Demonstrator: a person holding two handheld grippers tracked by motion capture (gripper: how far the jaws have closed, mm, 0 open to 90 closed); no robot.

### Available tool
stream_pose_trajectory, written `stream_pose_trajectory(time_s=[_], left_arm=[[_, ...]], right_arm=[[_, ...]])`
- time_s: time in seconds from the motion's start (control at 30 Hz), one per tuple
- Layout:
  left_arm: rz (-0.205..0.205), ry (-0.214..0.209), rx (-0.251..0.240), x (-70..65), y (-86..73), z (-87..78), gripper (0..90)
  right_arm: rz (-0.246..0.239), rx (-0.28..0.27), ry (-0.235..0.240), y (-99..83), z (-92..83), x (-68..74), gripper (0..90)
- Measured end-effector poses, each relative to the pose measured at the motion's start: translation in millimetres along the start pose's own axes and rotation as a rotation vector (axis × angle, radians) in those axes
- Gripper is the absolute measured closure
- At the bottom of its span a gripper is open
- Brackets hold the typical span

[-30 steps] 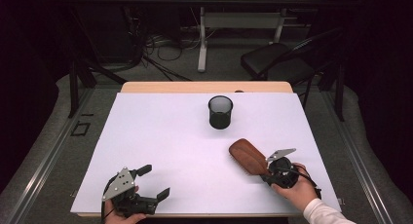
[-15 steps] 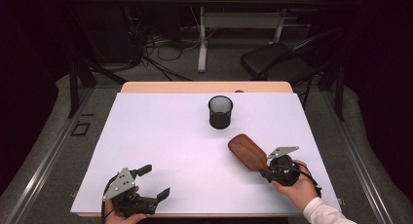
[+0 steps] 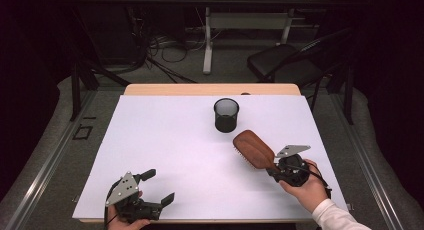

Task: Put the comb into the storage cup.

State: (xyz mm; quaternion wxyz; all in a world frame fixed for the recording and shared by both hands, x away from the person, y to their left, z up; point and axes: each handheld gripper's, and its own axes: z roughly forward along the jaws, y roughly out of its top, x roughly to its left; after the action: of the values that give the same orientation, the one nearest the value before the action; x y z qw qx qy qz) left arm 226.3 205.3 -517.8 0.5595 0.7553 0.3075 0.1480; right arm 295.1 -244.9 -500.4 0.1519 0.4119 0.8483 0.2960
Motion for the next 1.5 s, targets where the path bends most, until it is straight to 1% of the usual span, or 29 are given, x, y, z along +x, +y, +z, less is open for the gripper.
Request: stream_pose_trajectory(time_s=[0.2, 0.4, 0.47, 0.5, 0.53, 0.6, 0.87, 0.93, 1.1, 1.27, 1.3, 1.4, 1.5], left_arm=[[-0.002, 0.000, 0.003, -0.2, -0.1, 0.4, 2.0], [-0.005, 0.003, 0.004, 0.4, -0.5, 0.7, 2.0], [-0.009, 0.019, 0.005, 0.0, -0.9, 1.1, 2.0], [-0.008, 0.019, 0.008, 0.3, -1.0, 1.0, 2.0], [-0.008, 0.012, 0.010, 0.7, -1.0, 1.1, 2.0], [-0.010, 0.014, 0.005, 0.8, -1.3, 1.7, 2.0], [-0.019, 0.028, 0.015, 2.6, -1.8, 3.0, 2.3], [-0.022, 0.022, 0.018, 3.3, -2.0, 3.4, 2.3], [-0.021, 0.032, 0.022, 3.4, -2.4, 4.4, 2.4], [-0.024, 0.040, 0.019, 4.2, -2.3, 3.9, 2.4], [-0.028, 0.039, 0.017, 4.5, -2.5, 4.3, 2.4], [-0.039, 0.039, 0.027, 5.4, -2.8, 5.5, 2.4], [-0.055, 0.025, 0.031, 5.8, -2.3, 7.6, 2.4]], right_arm=[[-0.001, -0.043, -0.003, 6.1, -4.7, -0.4, 71.8], [-0.006, -0.061, 0.000, 9.6, -6.9, 0.3, 71.8], [-0.004, -0.065, 0.000, 10.8, -7.6, 0.6, 71.8], [-0.005, -0.067, 0.001, 11.6, -8.1, 0.8, 71.8], [-0.008, -0.080, 0.002, 13.3, -8.9, 0.6, 71.8], [-0.005, -0.081, 0.002, 14.1, -9.5, 1.1, 71.8], [-0.043, -0.122, 0.016, 25.2, -18.4, 5.1, 71.8], [-0.044, -0.129, 0.017, 26.3, -18.8, 5.8, 71.8], [-0.063, -0.140, 0.029, 32.1, -20.6, 8.1, 71.8], [-0.072, -0.158, 0.039, 37.0, -21.1, 10.2, 71.8], [-0.068, -0.160, 0.041, 37.9, -21.1, 11.0, 71.8], [-0.077, -0.163, 0.043, 40.5, -20.9, 12.5, 71.8], [-0.087, -0.167, 0.050, 42.6, -21.0, 13.7, 71.8]])
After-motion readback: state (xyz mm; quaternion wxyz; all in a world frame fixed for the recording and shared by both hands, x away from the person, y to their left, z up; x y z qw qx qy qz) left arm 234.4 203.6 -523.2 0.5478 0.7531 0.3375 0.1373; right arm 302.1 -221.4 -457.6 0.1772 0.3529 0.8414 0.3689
